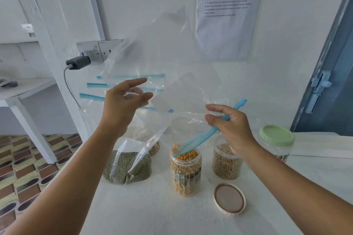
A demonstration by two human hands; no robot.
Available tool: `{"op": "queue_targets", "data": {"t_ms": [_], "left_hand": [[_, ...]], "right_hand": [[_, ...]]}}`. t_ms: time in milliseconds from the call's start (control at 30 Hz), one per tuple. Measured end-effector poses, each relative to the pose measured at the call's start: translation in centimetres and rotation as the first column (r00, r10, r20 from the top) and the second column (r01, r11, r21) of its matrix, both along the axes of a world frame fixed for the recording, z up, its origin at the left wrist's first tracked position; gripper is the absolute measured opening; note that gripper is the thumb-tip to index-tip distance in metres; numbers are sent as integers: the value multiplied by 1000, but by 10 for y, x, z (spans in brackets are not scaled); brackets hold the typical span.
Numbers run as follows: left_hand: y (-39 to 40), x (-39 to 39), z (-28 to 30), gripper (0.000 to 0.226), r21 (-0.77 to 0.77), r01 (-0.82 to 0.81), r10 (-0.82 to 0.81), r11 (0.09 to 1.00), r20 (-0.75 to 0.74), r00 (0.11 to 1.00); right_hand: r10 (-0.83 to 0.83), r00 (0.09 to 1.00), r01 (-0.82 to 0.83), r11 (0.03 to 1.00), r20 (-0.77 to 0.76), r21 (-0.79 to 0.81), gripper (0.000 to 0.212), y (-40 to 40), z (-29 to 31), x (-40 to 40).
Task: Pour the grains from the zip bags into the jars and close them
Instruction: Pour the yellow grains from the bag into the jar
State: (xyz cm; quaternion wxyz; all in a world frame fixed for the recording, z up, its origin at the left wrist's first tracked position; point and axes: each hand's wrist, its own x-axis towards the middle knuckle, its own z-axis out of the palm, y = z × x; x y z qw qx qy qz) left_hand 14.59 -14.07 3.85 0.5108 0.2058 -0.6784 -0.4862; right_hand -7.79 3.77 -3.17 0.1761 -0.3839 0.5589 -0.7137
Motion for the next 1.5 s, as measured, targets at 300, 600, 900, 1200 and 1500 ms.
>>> {"op": "queue_targets", "data": {"t_ms": [300,600,900,1200,1500], "left_hand": [[2,-3,8,34,-8,22,-22,1000,-43,999],[11,-11,14,33,-34,58,-59,998,-36,998],[12,-16,14,33,-76,39,-40,996,-6,999],[18,-30,12,21,-117,-19,18,993,-12,1000],[24,-38,7,20,-160,31,-28,987,26,999]], "right_hand": [[-35,999,34,998,-20,-48,29,-3,4,-3],[-58,998,58,998,14,-40,27,1,-5,-2],[-37,999,37,999,20,5,33,4,-8,-6],[-89,996,89,996,-4,2,33,2,-13,-10],[-57,998,57,998,26,22,31,1,-23,-6]]}}
